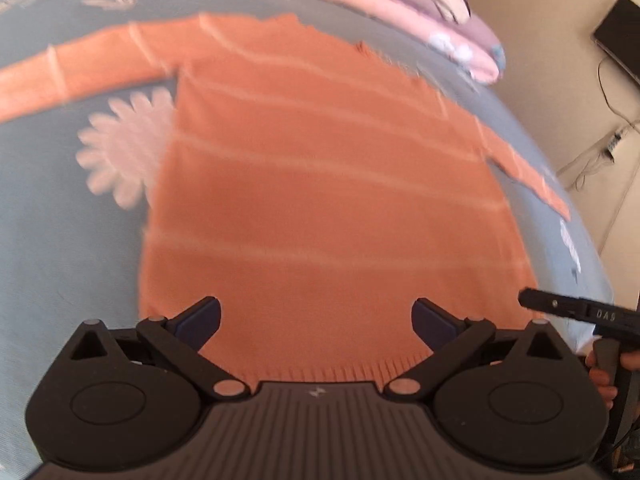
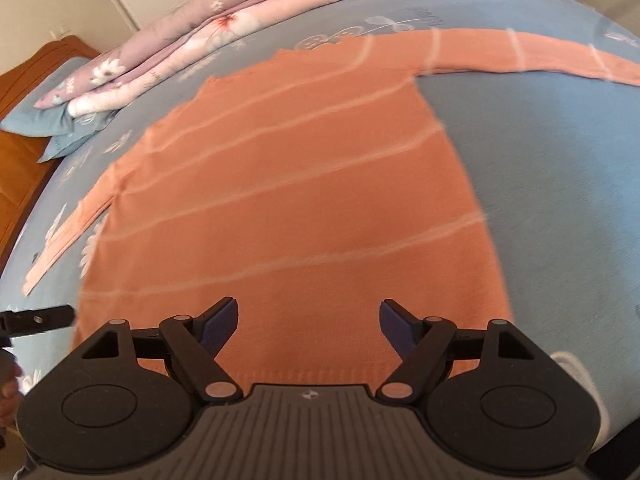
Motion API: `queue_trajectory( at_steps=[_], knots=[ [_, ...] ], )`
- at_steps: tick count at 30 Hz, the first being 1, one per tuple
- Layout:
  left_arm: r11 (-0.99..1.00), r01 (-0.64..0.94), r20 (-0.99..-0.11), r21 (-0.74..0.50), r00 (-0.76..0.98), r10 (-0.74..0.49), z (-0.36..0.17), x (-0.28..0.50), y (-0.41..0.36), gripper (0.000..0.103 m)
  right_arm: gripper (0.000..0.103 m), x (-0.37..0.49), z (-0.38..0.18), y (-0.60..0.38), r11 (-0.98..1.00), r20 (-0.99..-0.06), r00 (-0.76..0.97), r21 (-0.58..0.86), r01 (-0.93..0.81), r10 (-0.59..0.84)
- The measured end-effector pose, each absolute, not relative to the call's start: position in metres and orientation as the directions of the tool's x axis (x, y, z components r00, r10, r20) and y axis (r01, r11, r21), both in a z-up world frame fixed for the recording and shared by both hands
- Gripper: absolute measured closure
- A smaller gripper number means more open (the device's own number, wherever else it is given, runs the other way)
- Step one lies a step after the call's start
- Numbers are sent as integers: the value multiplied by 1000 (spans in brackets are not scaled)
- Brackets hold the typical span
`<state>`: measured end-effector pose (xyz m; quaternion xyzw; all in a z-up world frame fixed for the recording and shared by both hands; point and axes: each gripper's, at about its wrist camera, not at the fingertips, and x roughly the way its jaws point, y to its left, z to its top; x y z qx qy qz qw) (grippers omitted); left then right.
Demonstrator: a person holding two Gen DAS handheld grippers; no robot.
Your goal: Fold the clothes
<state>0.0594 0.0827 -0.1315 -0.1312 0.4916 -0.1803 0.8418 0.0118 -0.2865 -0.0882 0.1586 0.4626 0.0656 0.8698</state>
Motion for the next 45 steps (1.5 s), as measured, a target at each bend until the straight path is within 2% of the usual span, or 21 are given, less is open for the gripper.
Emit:
queue_trajectory(
  at_steps=[6,10,16,21,30,32,36,40,45],
  knots=[
    [935,115,-816,-336,460,-350,-141,46,99,2,21,-1,-99,-293,954,-844,508,271,130,171],
    [934,85,-824,-347,449,-346,-130,38,106,2,21,-11,-97,-305,949,-850,506,266,168,149],
    [888,180,-765,-423,454,-456,-117,33,83,2,20,-15,-84,-296,927,-813,542,344,147,215],
    [891,162,-803,-424,389,-452,-137,30,63,2,20,-20,-96,-285,926,-833,505,344,154,225],
    [887,171,-794,-428,398,-460,-136,9,71,1,20,-38,-101,-293,927,-818,526,351,130,235],
    [890,185,-800,-418,390,-456,-131,13,69,1,20,-37,-97,-294,923,-819,523,358,142,237],
    [894,256,-782,-367,435,-446,-116,33,60,1,20,-34,-82,-301,917,-755,609,383,110,242],
    [894,279,-768,-351,460,-446,-114,68,45,1,17,-11,-77,-308,937,-735,652,334,107,187],
    [861,322,-746,-393,436,-504,-122,99,19,1,13,20,-93,-315,929,-747,632,352,111,207]
  ],
)
